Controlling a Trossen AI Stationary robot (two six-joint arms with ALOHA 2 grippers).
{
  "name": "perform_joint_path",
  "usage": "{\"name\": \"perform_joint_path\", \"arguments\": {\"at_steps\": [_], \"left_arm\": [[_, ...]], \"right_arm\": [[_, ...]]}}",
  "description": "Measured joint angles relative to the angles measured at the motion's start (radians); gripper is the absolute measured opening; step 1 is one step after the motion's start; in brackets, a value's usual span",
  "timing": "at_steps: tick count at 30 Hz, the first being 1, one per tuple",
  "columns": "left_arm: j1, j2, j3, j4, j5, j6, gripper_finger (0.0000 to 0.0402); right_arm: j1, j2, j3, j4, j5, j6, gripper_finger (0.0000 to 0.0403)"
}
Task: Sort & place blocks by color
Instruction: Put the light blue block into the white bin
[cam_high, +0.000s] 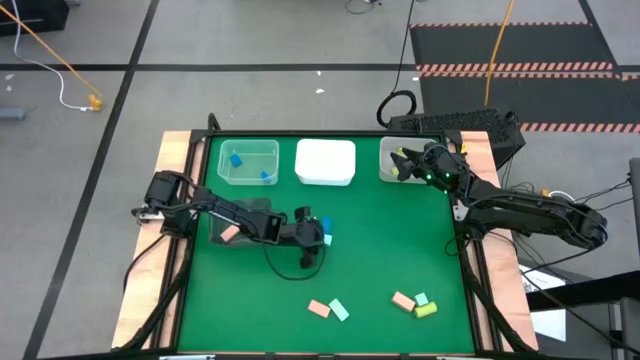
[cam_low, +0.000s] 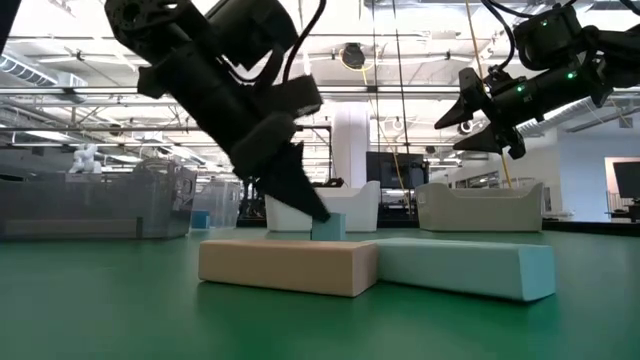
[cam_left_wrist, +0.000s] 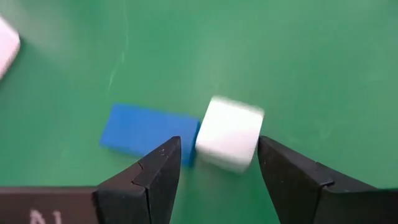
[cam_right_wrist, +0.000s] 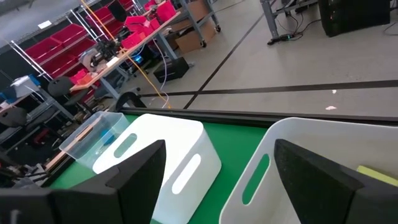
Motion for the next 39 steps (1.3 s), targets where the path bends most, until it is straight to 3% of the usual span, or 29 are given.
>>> {"name": "perform_joint_path", "arguments": {"at_steps": [7, 22, 35, 39], "left_arm": [[0.007, 0.0, 0.0, 0.076, 0.008, 0.134, 0.0214], [0.046, 0.031, -0.001, 0.061, 0.161, 0.138, 0.0214], [0.046, 0.028, 0.0, 0.025, 0.161, 0.125, 0.0213], [0.046, 0.028, 0.0, 0.004, 0.161, 0.124, 0.0189]], "right_arm": [[0.0, 0.0, 0.0, 0.0, 0.0, 0.0, 0.029], [0.0, 0.0, 0.0, 0.001, 0.0, 0.001, 0.029], [0.0, 0.0, 0.0, 0.0, 0.002, 0.001, 0.029], [0.0, 0.0, 0.0, 0.0, 0.003, 0.001, 0.029]]}}
